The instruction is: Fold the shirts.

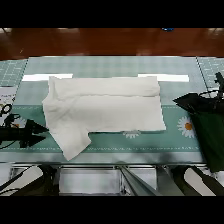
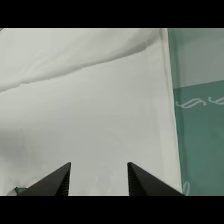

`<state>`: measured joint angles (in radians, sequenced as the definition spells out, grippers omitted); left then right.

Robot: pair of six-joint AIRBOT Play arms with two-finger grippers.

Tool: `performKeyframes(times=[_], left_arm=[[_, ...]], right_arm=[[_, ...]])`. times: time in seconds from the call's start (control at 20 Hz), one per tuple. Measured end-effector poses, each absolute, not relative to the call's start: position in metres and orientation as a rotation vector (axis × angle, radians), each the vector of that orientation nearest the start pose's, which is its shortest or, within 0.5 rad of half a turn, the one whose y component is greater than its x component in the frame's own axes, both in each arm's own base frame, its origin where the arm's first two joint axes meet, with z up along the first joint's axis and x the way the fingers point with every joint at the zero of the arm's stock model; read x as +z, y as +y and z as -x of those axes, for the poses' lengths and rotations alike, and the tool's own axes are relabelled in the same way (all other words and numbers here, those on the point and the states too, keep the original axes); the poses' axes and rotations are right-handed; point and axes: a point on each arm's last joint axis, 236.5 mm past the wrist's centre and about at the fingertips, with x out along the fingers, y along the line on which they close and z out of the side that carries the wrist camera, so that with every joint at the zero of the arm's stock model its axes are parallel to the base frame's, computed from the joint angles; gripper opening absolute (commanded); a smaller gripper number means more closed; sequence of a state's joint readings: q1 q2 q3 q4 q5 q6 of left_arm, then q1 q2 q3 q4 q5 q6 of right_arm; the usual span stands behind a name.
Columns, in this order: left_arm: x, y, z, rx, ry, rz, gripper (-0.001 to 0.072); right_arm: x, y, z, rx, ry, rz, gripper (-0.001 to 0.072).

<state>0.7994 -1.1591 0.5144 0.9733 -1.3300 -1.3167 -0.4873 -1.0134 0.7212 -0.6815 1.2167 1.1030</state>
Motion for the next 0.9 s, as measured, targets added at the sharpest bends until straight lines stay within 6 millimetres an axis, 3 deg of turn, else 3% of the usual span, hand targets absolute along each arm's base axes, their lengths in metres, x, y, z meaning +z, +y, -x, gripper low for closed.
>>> performKeyframes(times=[0.35, 0.4, 0.45, 0.5, 0.6, 0.7, 0.8, 0.9], left_arm=[[-0.104, -0.007, -0.200, 0.008, 1.594, 1.092, 0.0506], [-0.105, -0.012, -0.201, -0.002, 1.602, 1.079, 0.0440], [-0.107, -0.014, -0.203, -0.002, 1.606, 1.060, 0.0097], [-0.112, -0.012, -0.206, 0.009, 1.597, 1.033, 0.0013], [-0.114, -0.014, -0.210, 0.007, 1.595, 1.004, 0.0013], [-0.113, -0.016, -0.212, -0.005, 1.596, 0.988, 0.0013], [-0.112, -0.017, -0.213, -0.019, 1.595, 0.979, 0.0013], [-0.111, -0.018, -0.213, -0.029, 1.596, 0.973, 0.0013]], right_arm=[[0.026, 0.027, -0.320, 0.311, 1.037, -0.759, 0.0413], [0.026, 0.026, -0.320, 0.309, 1.036, -0.761, 0.0413], [0.026, 0.026, -0.320, 0.306, 1.034, -0.764, 0.0413], [0.026, 0.025, -0.321, 0.303, 1.032, -0.766, 0.0413], [0.026, 0.016, -0.321, 0.277, 1.021, -0.784, 0.0413], [0.017, -0.007, -0.316, 0.196, 1.035, -0.792, 0.0413], [-0.006, -0.027, -0.291, 0.092, 1.133, -0.804, 0.0413], [-0.031, -0.029, -0.260, 0.030, 1.254, -0.836, 0.0413]])
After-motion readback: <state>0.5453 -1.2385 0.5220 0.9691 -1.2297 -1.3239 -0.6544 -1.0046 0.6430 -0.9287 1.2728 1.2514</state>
